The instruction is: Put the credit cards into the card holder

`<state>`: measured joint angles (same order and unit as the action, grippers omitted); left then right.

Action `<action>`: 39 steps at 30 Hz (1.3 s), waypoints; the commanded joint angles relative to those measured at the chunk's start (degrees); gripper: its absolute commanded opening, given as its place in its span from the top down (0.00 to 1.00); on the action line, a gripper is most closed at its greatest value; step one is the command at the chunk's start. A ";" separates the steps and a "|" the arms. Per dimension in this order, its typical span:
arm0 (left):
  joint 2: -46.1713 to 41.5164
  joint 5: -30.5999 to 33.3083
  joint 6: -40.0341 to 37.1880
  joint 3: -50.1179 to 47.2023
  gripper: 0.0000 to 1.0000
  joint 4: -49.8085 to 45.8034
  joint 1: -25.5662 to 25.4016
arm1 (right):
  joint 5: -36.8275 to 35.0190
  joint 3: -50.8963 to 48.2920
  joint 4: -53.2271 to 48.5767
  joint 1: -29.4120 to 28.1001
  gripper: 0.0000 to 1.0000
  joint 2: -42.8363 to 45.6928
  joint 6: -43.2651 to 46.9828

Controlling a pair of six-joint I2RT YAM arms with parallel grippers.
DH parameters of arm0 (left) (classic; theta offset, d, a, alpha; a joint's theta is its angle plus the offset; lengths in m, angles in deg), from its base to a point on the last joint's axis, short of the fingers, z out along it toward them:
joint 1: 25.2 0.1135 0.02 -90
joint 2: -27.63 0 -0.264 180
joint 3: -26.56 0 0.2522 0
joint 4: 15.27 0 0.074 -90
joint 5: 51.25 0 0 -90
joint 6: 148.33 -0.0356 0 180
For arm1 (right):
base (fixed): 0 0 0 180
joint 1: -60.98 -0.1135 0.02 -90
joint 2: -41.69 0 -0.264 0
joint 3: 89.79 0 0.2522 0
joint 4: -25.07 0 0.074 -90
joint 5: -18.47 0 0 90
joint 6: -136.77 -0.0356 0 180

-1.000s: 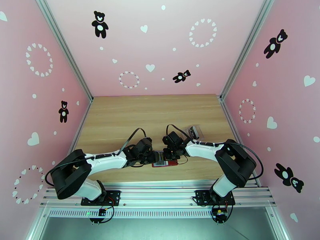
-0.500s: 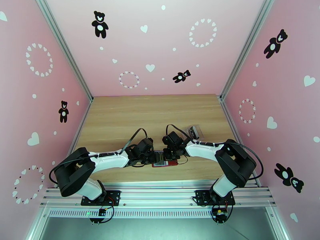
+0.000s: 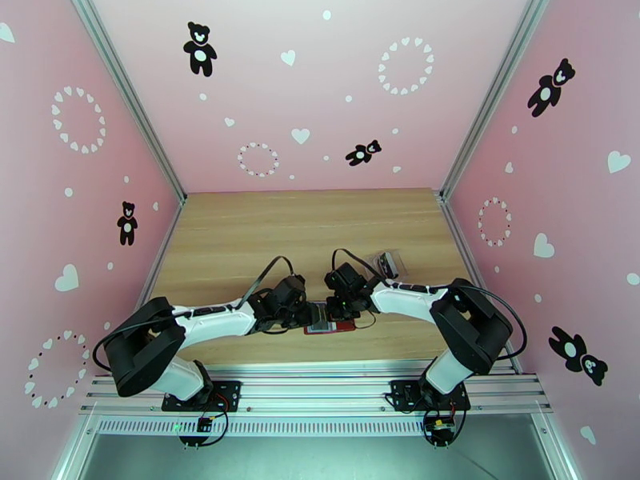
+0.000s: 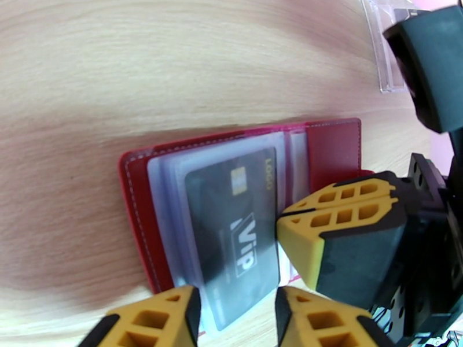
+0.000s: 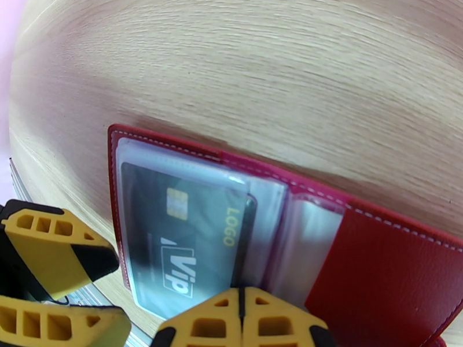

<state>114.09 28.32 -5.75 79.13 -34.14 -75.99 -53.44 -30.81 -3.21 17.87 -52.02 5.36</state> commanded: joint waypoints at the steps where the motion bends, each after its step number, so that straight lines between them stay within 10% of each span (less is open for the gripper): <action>1: 0.10 -0.02 -0.19 0.39 0.60 0.49 -0.53 | -2.53 -1.51 -3.24 -0.22 0.99 -2.29 0.44; 39: 1.96 -1.23 0.00 1.01 0.60 1.66 -0.61 | -2.29 -2.48 -2.11 -0.22 1.00 -2.44 0.19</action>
<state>114.76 28.23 -5.75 79.13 -33.66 -76.01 -53.40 -30.92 -3.04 17.87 -52.02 5.36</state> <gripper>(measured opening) 0.402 0.058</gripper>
